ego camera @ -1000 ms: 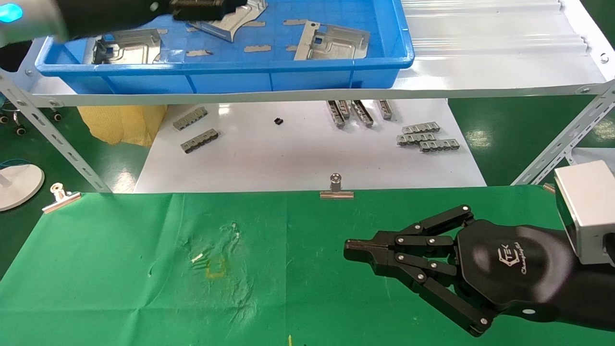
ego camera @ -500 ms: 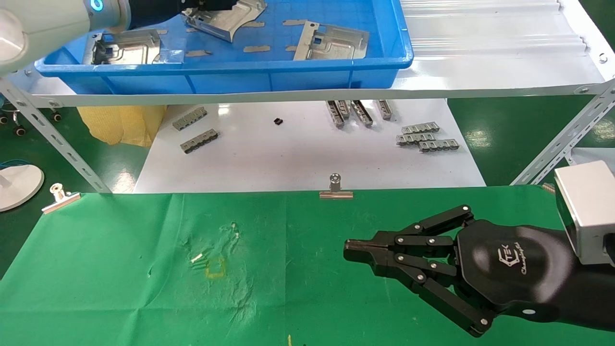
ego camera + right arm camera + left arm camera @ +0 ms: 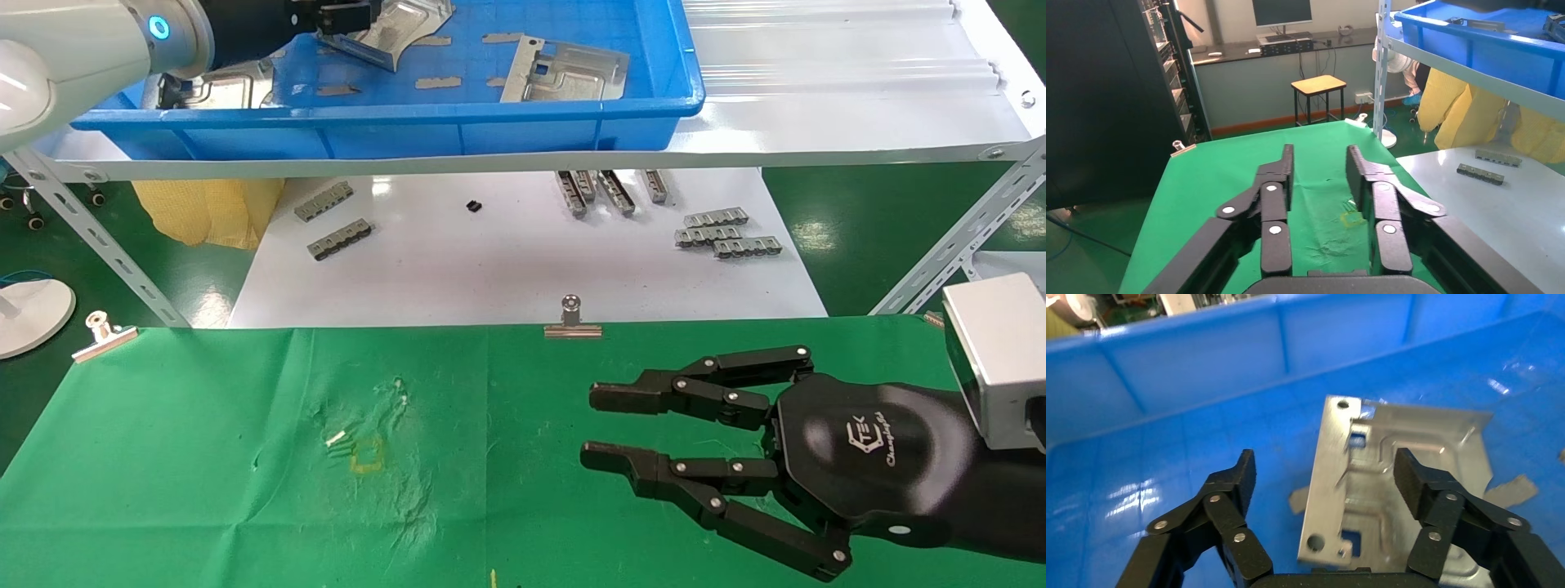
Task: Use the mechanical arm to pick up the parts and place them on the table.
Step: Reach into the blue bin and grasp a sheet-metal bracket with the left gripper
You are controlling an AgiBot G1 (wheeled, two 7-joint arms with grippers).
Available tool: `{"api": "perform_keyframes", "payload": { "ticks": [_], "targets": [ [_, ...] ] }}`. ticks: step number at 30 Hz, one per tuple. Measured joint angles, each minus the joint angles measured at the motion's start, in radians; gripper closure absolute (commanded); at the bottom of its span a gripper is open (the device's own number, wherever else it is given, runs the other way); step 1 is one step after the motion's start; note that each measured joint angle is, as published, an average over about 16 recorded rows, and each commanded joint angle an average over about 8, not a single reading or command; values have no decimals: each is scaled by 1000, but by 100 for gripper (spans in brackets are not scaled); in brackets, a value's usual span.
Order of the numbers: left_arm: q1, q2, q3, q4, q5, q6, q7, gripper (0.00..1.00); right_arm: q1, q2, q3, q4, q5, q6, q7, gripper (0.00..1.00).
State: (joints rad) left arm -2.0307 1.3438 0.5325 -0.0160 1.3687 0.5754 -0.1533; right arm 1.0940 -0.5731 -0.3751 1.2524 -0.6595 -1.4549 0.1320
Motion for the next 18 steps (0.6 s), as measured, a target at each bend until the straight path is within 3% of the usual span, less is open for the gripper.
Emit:
{"api": "perform_keyframes", "payload": {
  "ticks": [18],
  "targets": [
    [16,3,20,-32,19,-11,14,100,0,0,0,0,0,0,0,0]
  ]
}}
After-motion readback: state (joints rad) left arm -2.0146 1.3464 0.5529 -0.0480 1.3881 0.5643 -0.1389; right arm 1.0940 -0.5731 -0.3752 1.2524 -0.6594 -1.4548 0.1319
